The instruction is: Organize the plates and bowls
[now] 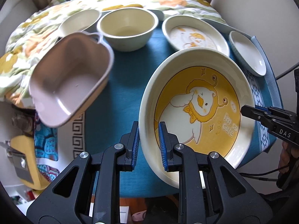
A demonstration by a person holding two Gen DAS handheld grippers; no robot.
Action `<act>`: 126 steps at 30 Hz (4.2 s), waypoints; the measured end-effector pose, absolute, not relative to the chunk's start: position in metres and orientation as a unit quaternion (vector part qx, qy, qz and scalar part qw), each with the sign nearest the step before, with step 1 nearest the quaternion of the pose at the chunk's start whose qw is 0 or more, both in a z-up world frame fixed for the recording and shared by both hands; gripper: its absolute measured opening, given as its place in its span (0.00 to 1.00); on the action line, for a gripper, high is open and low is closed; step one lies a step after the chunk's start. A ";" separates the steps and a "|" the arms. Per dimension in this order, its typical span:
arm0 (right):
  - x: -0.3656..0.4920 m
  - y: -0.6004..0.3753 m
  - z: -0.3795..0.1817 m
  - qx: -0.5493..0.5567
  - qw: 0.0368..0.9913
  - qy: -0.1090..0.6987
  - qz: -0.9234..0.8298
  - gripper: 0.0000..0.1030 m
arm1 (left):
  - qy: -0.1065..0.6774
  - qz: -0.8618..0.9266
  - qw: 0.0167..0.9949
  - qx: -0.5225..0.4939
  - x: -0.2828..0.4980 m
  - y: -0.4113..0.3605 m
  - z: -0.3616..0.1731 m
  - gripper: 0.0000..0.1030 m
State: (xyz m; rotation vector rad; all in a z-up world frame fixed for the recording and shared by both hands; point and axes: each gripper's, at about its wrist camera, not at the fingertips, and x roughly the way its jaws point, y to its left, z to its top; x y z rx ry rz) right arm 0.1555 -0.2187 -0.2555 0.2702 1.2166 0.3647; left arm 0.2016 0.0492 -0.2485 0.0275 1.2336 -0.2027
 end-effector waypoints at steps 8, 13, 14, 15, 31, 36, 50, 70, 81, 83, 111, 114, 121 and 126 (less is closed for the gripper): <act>0.171 -0.171 -0.269 0.106 0.782 0.588 0.177 0.17 | 0.594 -0.089 0.800 -0.005 0.205 0.096 -0.272 0.17; 0.174 -0.163 -0.272 0.093 0.781 0.594 0.169 0.17 | 0.601 -0.092 0.794 -0.014 0.208 0.102 -0.284 0.17; 0.174 -0.163 -0.273 0.092 0.781 0.594 0.168 0.17 | 0.600 -0.094 0.794 -0.016 0.211 0.101 -0.284 0.17; 0.174 -0.162 -0.274 0.091 0.782 0.594 0.166 0.17 | 0.599 -0.096 0.795 -0.017 0.210 0.103 -0.284 0.17; 0.170 -0.158 -0.272 0.082 0.788 0.590 0.158 0.17 | 0.597 -0.091 0.797 -0.009 0.204 0.098 -0.284 0.20; 0.167 -0.164 -0.274 0.085 0.790 0.591 0.143 0.23 | 0.597 -0.074 0.799 0.003 0.200 0.097 -0.286 0.59; 0.130 -0.222 -0.191 0.091 0.847 0.506 0.137 0.51 | 0.492 -0.064 0.868 0.024 0.161 0.046 -0.178 0.60; 0.102 -0.395 -0.103 0.104 0.911 0.399 -0.014 1.00 | 0.431 -0.271 0.858 0.076 0.265 -0.191 -0.116 1.00; 0.154 -0.426 -0.194 0.285 0.843 0.455 -0.028 0.84 | 0.535 -0.329 0.768 0.125 0.395 -0.243 -0.226 0.73; 0.166 -0.424 -0.214 0.305 0.829 0.468 -0.039 0.76 | 0.551 -0.335 0.754 0.127 0.413 -0.247 -0.247 0.68; 0.204 -0.433 -0.282 0.367 0.788 0.475 -0.137 0.14 | 0.578 -0.375 0.708 0.158 0.444 -0.271 -0.298 0.16; 0.204 -0.433 -0.278 0.363 0.790 0.477 -0.131 0.14 | 0.572 -0.369 0.715 0.160 0.439 -0.270 -0.290 0.16; 0.199 -0.432 -0.249 0.333 0.813 0.466 -0.103 0.14 | 0.549 -0.352 0.745 0.140 0.416 -0.253 -0.252 0.16; 0.193 -0.424 -0.211 0.289 0.837 0.462 -0.053 0.14 | 0.527 -0.319 0.780 0.111 0.383 -0.221 -0.208 0.16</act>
